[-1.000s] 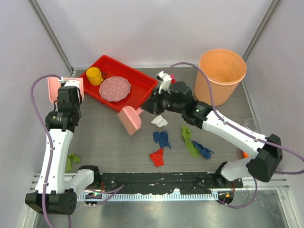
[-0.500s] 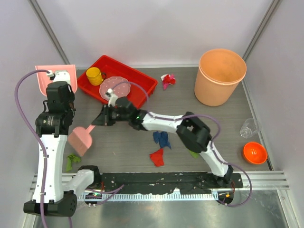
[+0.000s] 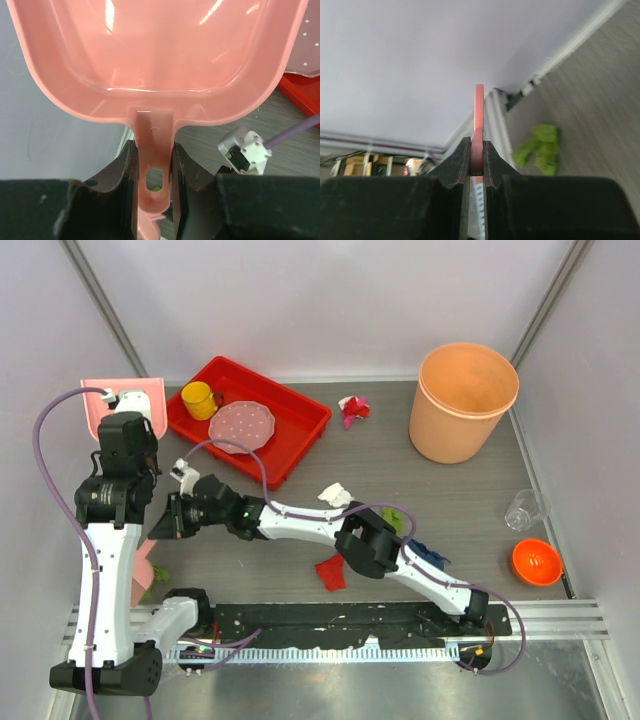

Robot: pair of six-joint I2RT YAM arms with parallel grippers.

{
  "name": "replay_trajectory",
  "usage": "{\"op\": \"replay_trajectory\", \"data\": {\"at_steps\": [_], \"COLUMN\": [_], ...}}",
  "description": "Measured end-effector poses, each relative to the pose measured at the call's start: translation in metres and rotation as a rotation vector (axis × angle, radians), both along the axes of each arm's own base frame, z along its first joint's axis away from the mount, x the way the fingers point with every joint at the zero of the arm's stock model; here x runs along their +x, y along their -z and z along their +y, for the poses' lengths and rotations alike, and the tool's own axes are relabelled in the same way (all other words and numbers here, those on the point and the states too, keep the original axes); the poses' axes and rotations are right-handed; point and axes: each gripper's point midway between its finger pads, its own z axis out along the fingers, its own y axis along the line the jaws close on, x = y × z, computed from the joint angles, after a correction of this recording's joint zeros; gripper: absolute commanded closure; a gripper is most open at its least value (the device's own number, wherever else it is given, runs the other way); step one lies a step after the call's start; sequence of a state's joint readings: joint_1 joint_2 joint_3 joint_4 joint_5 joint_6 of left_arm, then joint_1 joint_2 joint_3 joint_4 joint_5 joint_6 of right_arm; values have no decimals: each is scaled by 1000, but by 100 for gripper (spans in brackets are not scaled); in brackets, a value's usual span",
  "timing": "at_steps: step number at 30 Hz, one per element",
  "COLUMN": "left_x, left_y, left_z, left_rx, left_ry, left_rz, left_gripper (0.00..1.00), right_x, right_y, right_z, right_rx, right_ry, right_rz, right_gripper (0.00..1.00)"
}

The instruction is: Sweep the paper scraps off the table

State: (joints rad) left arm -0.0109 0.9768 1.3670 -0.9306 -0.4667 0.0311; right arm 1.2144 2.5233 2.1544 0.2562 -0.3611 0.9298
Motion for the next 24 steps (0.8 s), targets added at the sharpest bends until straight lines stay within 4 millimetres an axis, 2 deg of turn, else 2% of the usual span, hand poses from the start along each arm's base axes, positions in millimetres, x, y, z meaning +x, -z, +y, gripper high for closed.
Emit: {"op": "replay_trajectory", "data": {"at_steps": [5, 7, 9, 13, 15, 19, 24], "left_x": [0, 0, 0, 0, -1, 0, 1], "left_y": [1, 1, 2, 2, 2, 6, 11], "left_z": [-1, -2, -2, -3, -4, -6, -10], "left_rx": [-3, -6, -8, -10, -10, -3, -1], "left_ry": [5, 9, 13, 19, 26, 51, 88], "left_rz": [4, 5, 6, 7, 9, 26, 46], "left_gripper": [100, 100, 100, 100, 100, 100, 100], "right_x": [19, 26, 33, 40, 41, 45, 64], "right_y": [65, 81, 83, 68, 60, 46, 53], "right_z": [-1, -7, -10, -26, -45, -99, -180], "right_rx": [-202, -269, -295, -327, -358, -416, -492], "right_ry": [109, 151, 183, 238, 262, 313, 387], "right_rz": [-35, -46, -71, -141, -170, -216, -197], "right_gripper": [99, 99, 99, 99, 99, 99, 99]}}
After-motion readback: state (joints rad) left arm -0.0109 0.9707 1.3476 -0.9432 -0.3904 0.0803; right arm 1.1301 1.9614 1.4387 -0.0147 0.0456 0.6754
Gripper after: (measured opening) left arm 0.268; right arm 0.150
